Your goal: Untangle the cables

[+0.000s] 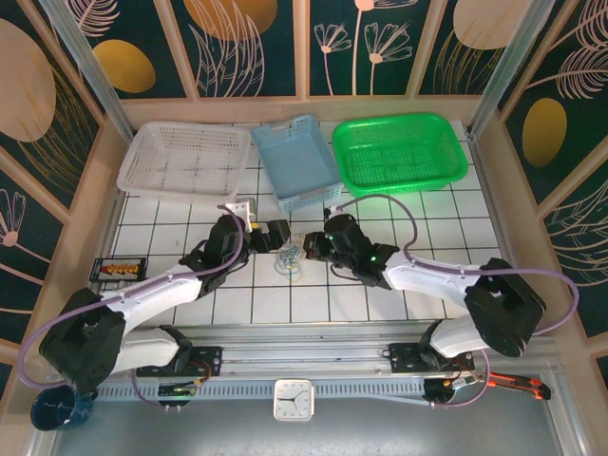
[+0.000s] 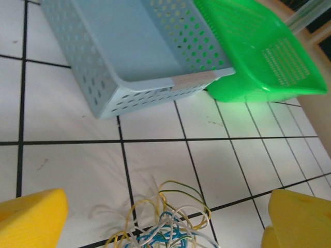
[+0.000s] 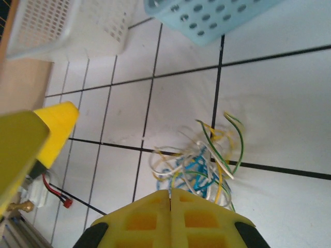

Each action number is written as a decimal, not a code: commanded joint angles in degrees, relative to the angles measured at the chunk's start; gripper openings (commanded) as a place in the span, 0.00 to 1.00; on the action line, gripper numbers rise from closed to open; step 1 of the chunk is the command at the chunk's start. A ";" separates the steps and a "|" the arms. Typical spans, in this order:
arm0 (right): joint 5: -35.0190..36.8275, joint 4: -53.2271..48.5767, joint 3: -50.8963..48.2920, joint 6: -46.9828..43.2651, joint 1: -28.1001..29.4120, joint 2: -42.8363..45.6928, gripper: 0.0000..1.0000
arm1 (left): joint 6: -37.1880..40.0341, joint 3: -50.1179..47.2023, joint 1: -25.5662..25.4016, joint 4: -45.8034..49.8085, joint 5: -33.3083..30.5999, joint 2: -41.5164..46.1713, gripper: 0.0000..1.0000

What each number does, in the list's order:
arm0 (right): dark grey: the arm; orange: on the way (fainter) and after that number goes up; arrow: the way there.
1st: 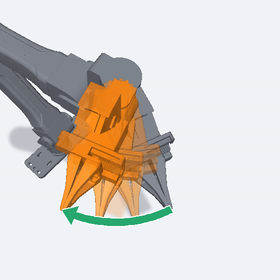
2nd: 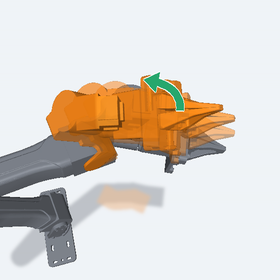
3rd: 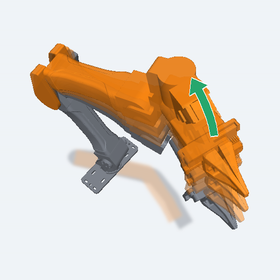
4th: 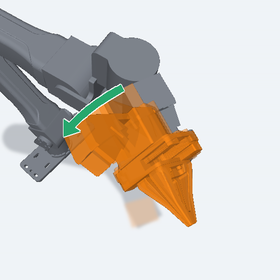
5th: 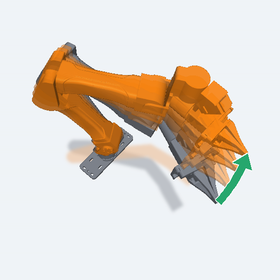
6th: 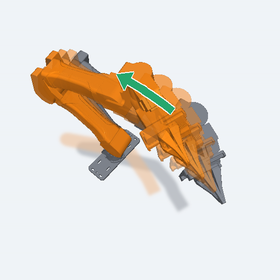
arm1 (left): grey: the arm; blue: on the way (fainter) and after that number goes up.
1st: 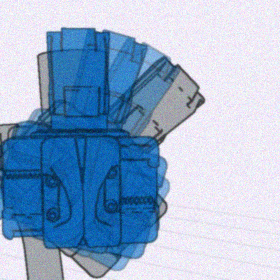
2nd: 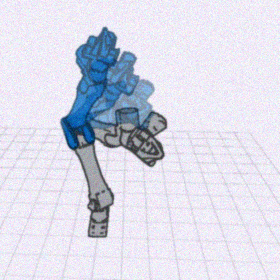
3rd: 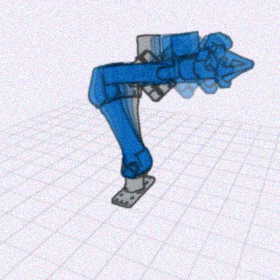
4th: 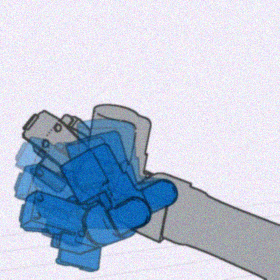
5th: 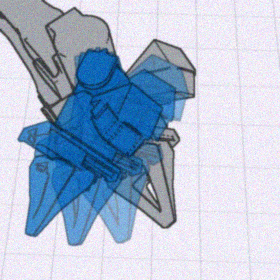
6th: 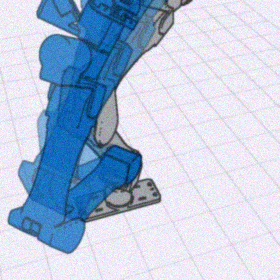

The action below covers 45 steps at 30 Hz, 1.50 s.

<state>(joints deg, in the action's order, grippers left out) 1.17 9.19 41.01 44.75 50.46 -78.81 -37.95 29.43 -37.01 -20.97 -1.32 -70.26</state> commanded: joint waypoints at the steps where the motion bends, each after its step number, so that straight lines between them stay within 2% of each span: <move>1: 0.91 -3.61 2.97 -3.81 -1.36 3.25 0.00 | 5.12 -2.07 0.34 -6.51 4.22 1.08 0.99; 6: 0.06 -5.89 5.27 -6.48 -3.15 5.21 0.00 | 9.66 -2.95 -0.31 -9.29 7.64 0.76 0.97; 11: -2.80 -7.30 5.80 -7.66 -4.70 7.17 0.00 | 13.50 -2.56 -4.00 -12.37 8.48 -2.70 0.94; 17: -4.41 -7.76 5.67 -7.84 -5.76 9.67 0.00 | 19.75 -3.27 -7.68 -19.19 5.14 -7.20 0.94; 27: -6.70 -7.35 5.12 -6.66 -5.23 10.46 0.00 | 23.69 -1.52 -8.77 -28.01 5.71 -10.63 0.93; 32: -7.06 -7.34 6.14 -6.35 -4.19 10.41 0.00 | 25.08 0.95 -8.71 -29.53 8.43 -14.46 0.83; 37: -8.13 -7.08 7.47 -5.95 -3.54 10.40 0.00 | 24.73 1.86 -8.76 -32.86 8.67 -17.50 0.76; 39: -8.79 -6.86 8.21 -5.65 -3.53 10.51 0.00 | 24.60 2.21 -8.76 -33.56 8.63 -18.90 0.70; 45: -9.79 -7.24 12.63 -5.85 -3.69 11.99 0.00 | 22.61 0.33 -8.75 -36.21 9.97 -22.09 0.43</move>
<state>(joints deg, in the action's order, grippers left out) -7.53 1.13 49.93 38.30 46.50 -69.38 -14.57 30.41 -45.45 -52.66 7.07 -91.31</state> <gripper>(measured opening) 0.053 0.446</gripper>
